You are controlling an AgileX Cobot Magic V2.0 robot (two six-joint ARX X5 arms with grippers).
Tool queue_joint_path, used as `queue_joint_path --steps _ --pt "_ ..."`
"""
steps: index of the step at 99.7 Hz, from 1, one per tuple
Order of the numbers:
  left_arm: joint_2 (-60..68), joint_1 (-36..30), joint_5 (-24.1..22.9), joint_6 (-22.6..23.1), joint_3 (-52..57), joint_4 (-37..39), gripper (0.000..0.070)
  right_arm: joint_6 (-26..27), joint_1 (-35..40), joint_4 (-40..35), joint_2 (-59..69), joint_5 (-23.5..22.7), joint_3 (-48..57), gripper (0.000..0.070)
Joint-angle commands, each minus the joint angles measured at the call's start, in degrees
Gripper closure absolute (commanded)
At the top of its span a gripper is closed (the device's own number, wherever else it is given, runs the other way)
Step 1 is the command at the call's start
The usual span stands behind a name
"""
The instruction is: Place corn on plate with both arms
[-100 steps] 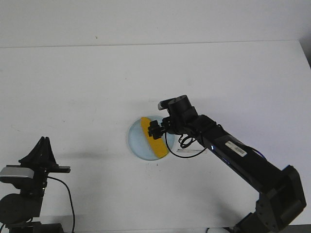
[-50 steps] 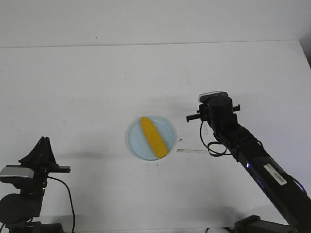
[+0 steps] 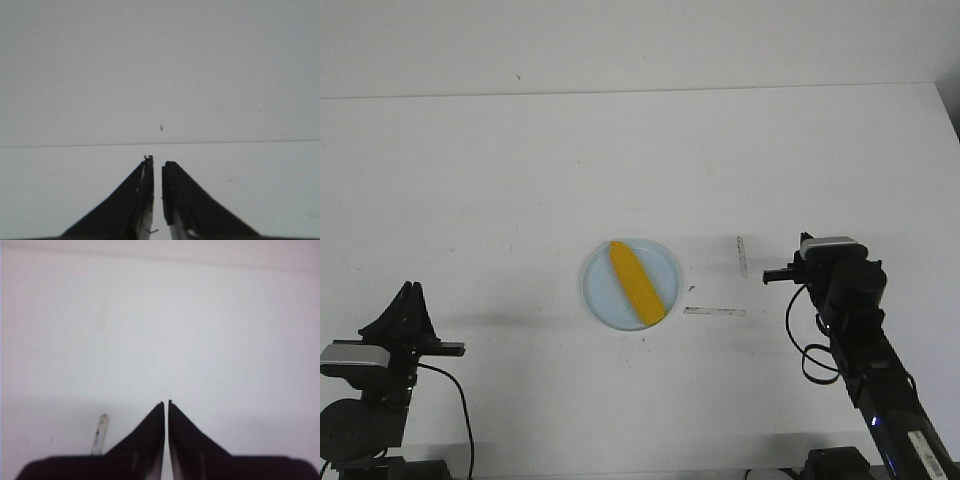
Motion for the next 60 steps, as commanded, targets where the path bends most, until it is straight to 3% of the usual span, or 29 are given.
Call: queue_joint_path --steps 1,19,44,60 --pt "-0.04 0.04 0.02 0.50 0.57 0.68 0.0645 0.85 -1.07 3.69 -2.93 0.00 -3.10 0.0689" --pt "-0.04 0.04 0.02 0.50 0.57 0.68 0.0645 0.83 -1.75 7.91 -13.14 -0.04 -10.80 0.0689" --pt "-0.04 0.04 0.04 0.50 0.57 0.68 0.0645 0.83 -1.75 -5.79 -28.24 -0.04 -11.76 0.0689" --pt "-0.04 0.04 0.02 0.50 0.57 0.68 0.0645 0.81 -1.75 -7.98 -35.78 -0.02 -11.76 0.0689"
